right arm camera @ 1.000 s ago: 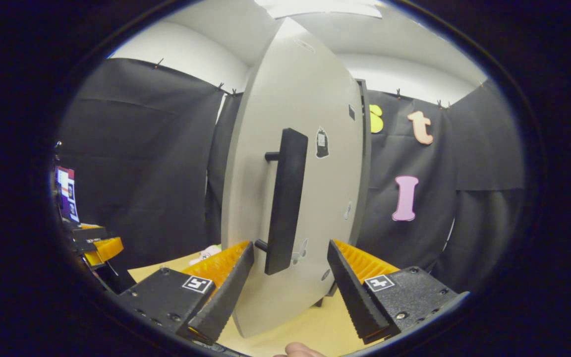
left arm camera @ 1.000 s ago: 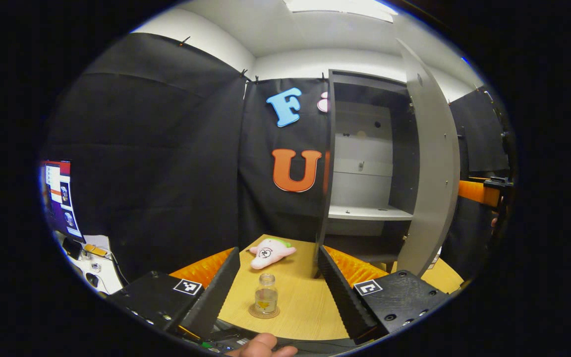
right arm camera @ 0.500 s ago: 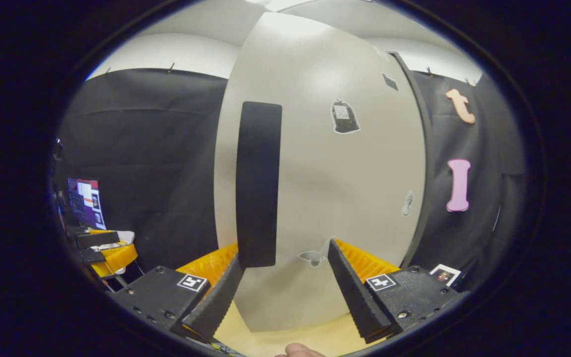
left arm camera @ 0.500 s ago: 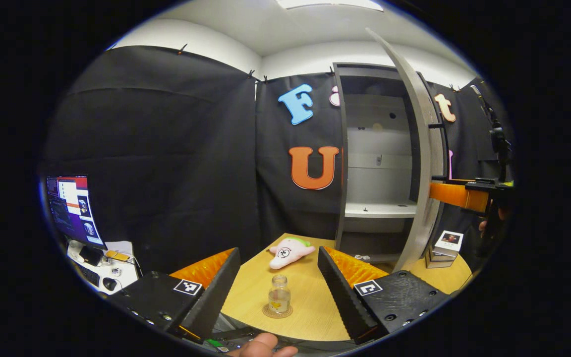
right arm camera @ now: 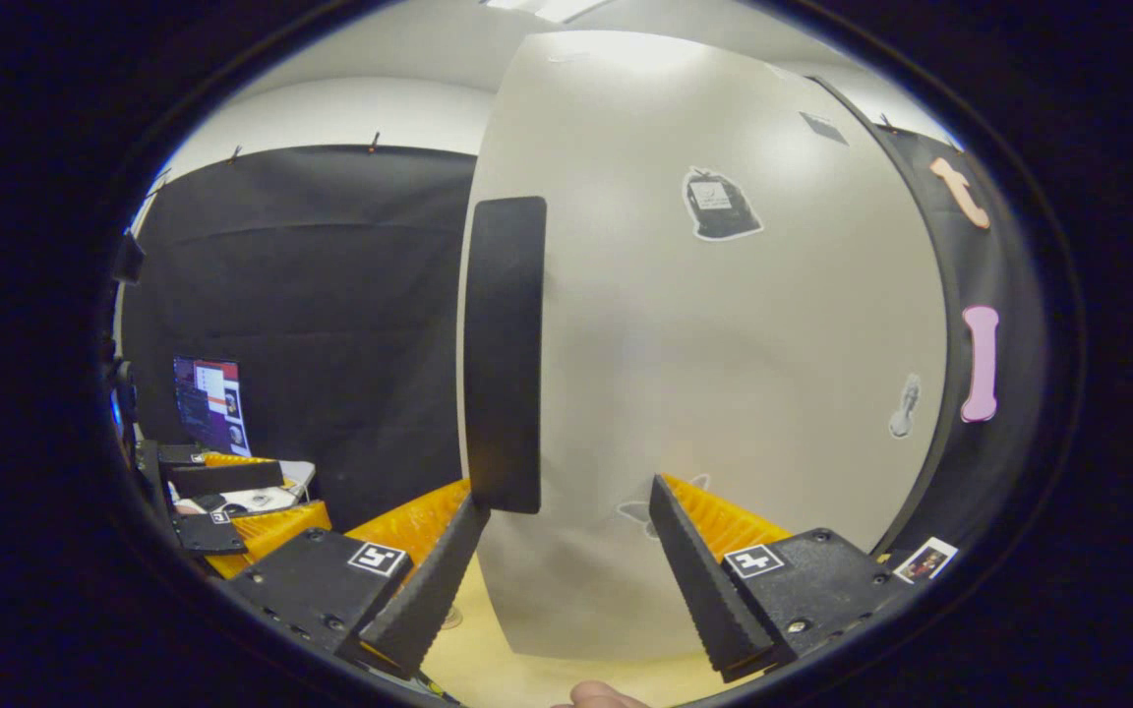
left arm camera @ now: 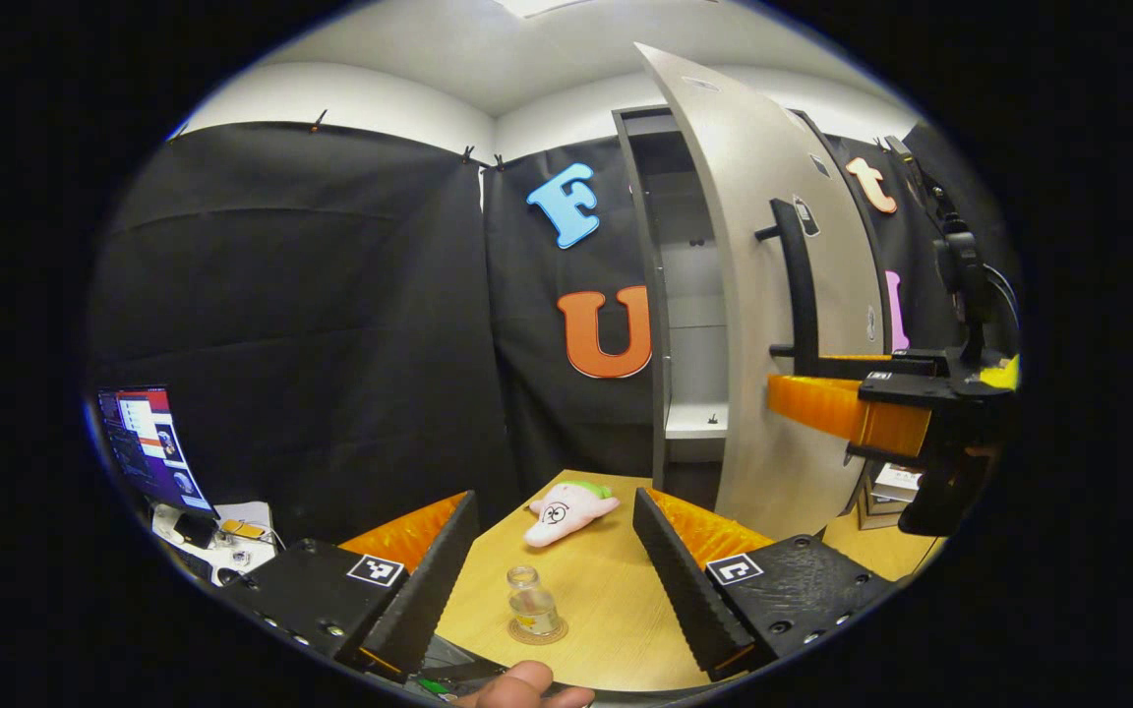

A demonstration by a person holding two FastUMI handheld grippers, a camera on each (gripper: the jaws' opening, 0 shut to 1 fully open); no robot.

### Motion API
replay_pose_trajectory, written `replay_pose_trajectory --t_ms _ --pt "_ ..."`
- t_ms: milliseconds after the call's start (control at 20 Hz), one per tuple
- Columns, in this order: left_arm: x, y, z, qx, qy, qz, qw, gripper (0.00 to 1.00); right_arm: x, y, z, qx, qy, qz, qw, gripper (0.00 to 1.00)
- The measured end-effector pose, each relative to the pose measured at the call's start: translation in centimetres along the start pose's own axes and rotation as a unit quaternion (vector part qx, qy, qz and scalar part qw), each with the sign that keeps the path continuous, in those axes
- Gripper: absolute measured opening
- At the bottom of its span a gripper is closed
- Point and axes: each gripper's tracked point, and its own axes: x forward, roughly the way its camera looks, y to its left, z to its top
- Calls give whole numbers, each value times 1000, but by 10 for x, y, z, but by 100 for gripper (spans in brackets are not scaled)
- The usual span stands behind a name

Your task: Open the cabinet door with the right hand, grasp the bottle in the cabinet with the left hand and place it on the coaster, then close the cabinet door with the right hand.

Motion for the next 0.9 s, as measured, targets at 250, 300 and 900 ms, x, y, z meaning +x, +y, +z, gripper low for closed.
replay_pose_trajectory --t_ms 250,300,900 --pt "24 -16 12 1 -9 -48 999 96 7 -25 -24 46 47 -74 995 100" --pt "30 -19 15 0 -10 -58 998 96 4 -32 -31 57 60 -102 991 100" --pt "101 -42 38 -21 -41 -178 983 96 17 -58 -4 56 -29 -299 952 100"
